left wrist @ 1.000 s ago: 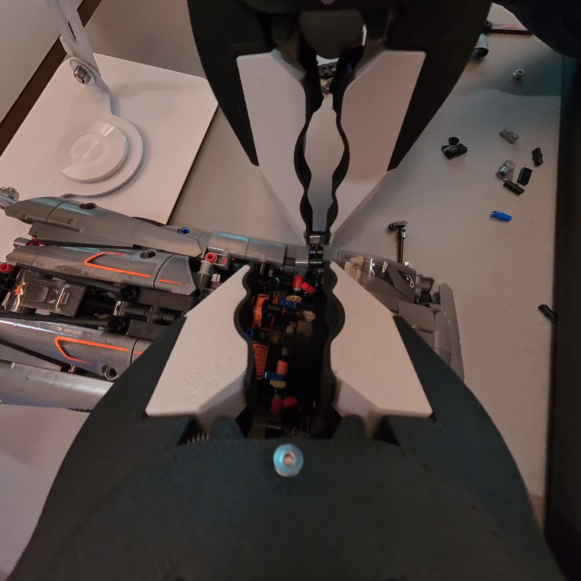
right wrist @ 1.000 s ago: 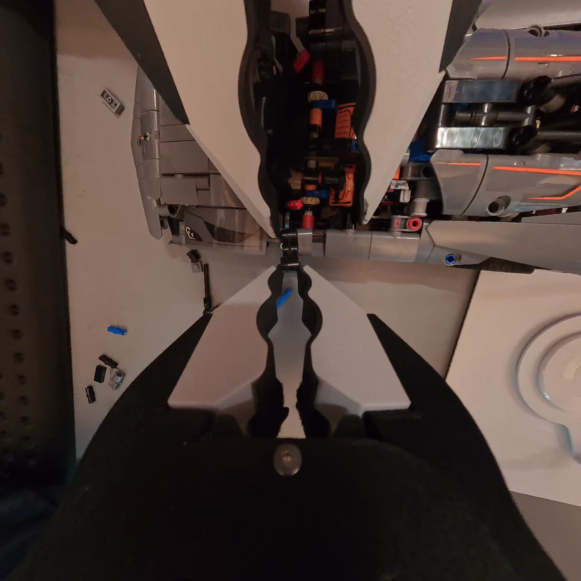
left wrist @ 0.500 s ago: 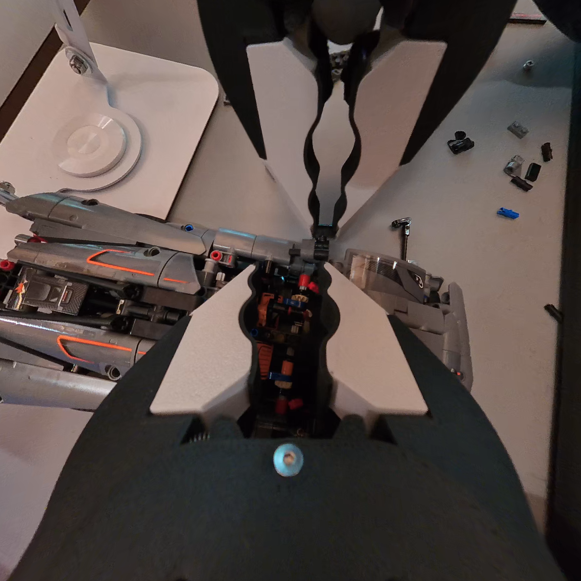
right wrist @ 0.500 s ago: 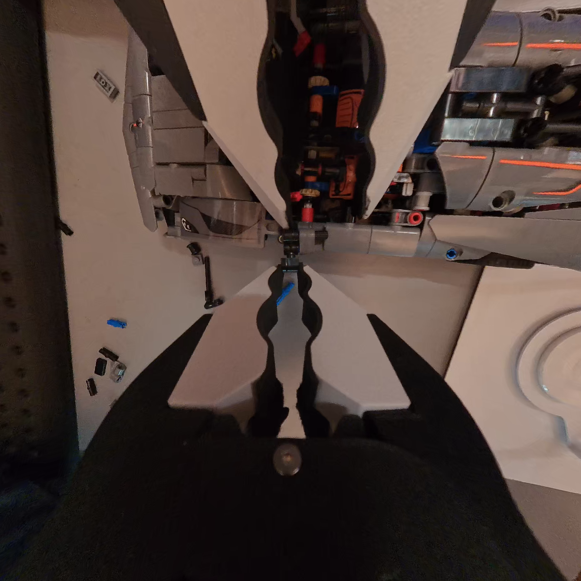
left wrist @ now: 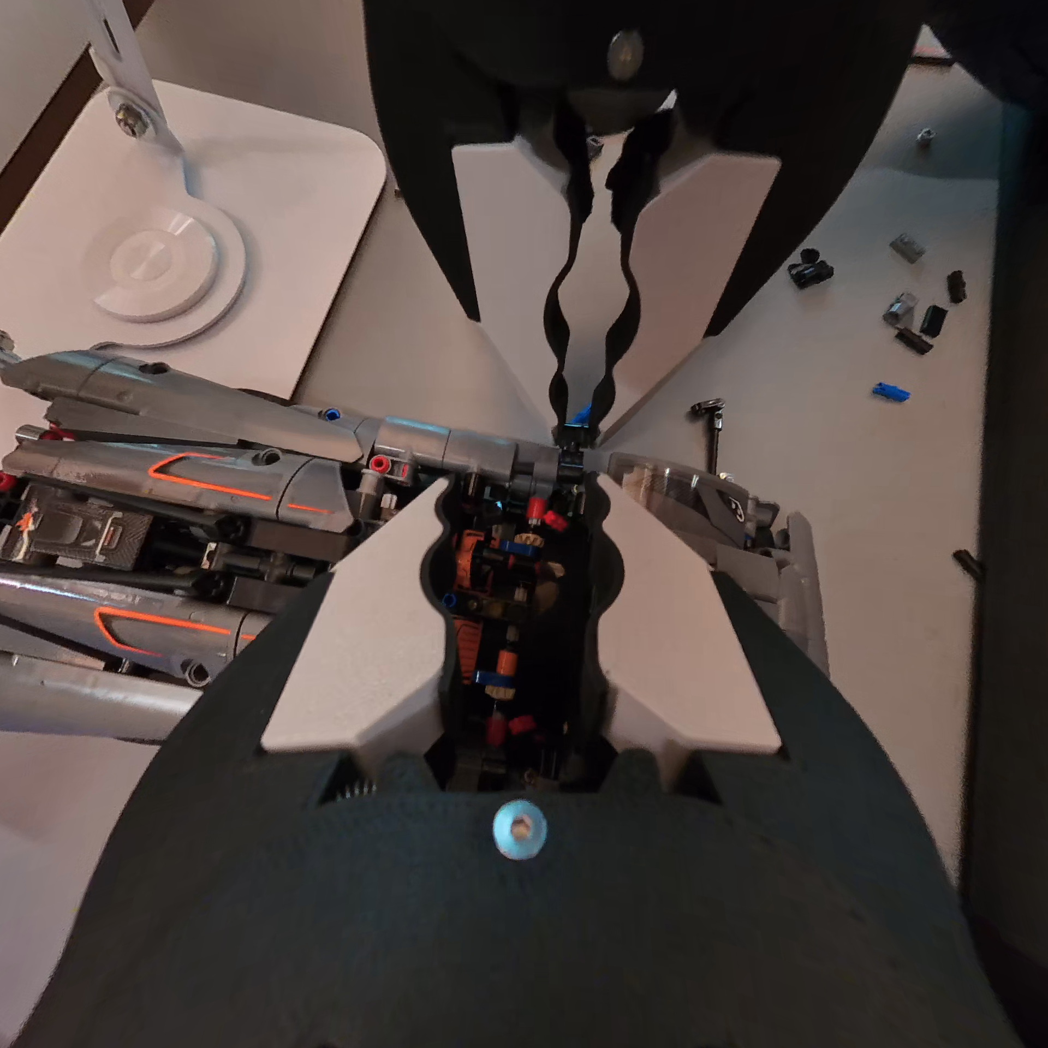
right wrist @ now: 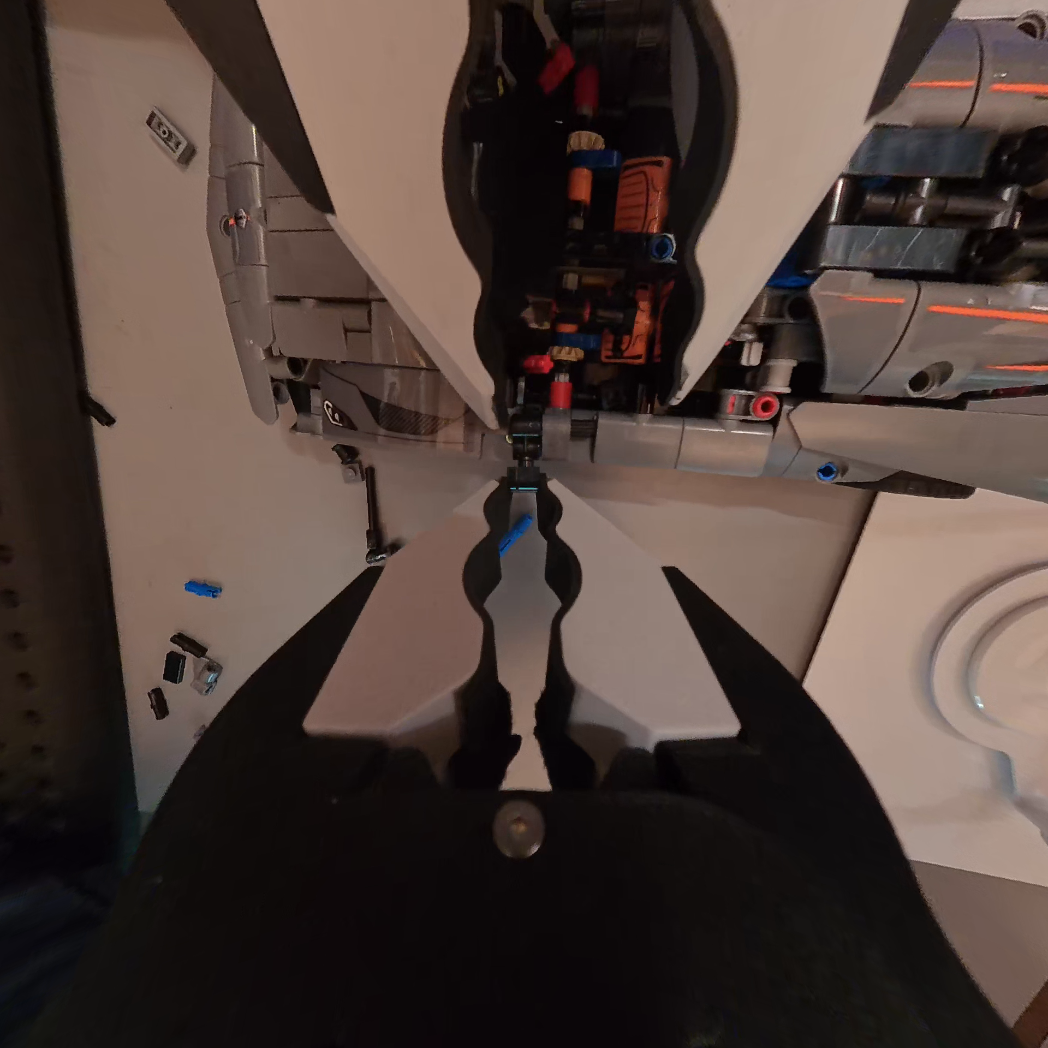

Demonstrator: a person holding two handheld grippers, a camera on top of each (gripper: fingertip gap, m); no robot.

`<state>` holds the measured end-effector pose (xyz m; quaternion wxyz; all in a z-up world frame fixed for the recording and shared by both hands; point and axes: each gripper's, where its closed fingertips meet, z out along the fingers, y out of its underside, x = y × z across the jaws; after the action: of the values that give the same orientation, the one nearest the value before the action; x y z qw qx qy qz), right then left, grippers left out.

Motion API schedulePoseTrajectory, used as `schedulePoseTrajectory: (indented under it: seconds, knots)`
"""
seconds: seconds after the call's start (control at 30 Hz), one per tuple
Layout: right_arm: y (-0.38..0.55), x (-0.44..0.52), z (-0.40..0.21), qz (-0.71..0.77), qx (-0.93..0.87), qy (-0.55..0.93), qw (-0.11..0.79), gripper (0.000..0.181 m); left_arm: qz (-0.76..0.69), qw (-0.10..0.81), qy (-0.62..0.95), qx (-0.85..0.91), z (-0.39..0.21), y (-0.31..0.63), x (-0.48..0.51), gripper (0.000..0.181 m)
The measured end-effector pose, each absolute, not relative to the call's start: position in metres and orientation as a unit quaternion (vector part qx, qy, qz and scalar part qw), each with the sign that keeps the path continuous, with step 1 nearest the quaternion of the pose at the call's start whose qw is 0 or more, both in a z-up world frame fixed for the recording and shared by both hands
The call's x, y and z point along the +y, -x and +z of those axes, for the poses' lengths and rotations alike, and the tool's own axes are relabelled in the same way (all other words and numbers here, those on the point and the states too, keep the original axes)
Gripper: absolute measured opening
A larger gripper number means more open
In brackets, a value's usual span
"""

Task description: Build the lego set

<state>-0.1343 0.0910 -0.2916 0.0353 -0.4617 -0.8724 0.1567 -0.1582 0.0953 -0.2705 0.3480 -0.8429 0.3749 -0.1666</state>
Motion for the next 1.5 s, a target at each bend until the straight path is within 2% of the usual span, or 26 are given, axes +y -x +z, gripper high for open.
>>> schedulePoseTrajectory:
  seconds: [0.77,1.2,1.5]
  knots:
    - [0.136,0.089,-0.292,0.158,-0.872,0.462,0.037,0.006,-0.180,0.363,0.847,0.345,-0.267,0.163,0.103,0.038]
    - [0.134,0.091,-0.292,0.156,-0.873,0.462,0.034,0.006,-0.169,0.359,0.848,0.352,-0.269,0.165,0.102,0.025]
    - [0.136,0.090,-0.292,0.159,-0.871,0.463,0.035,0.006,-0.181,0.366,0.846,0.343,-0.267,0.162,0.105,0.034]
